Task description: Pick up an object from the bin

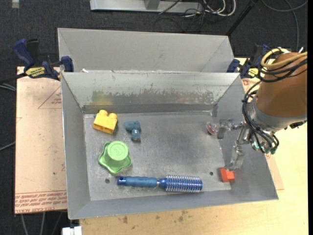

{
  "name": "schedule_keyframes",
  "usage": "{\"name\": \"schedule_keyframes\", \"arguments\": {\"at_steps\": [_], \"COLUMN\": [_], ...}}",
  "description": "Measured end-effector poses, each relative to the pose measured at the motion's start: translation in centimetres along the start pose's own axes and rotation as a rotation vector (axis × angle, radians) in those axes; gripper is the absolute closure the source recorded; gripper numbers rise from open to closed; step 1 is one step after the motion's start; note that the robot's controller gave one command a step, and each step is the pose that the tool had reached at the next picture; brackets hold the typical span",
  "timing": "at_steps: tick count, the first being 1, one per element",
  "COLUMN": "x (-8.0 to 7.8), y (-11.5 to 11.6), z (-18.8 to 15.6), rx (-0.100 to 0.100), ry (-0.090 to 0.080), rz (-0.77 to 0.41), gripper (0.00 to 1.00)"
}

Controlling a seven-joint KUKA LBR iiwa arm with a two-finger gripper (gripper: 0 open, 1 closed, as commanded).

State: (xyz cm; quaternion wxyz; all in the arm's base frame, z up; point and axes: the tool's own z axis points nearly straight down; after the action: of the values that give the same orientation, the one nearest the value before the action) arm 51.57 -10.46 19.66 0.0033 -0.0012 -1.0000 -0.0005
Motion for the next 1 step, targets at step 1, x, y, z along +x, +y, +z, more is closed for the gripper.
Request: {"name": "schedule_keyframes", "arguments": {"at_steps": [1], "x": [1.72], "y": [6.36], "z": [8.69], "rx": [-0.003], "ry": [0.001], "rz": [-0.001], "gripper": [0.00]}}
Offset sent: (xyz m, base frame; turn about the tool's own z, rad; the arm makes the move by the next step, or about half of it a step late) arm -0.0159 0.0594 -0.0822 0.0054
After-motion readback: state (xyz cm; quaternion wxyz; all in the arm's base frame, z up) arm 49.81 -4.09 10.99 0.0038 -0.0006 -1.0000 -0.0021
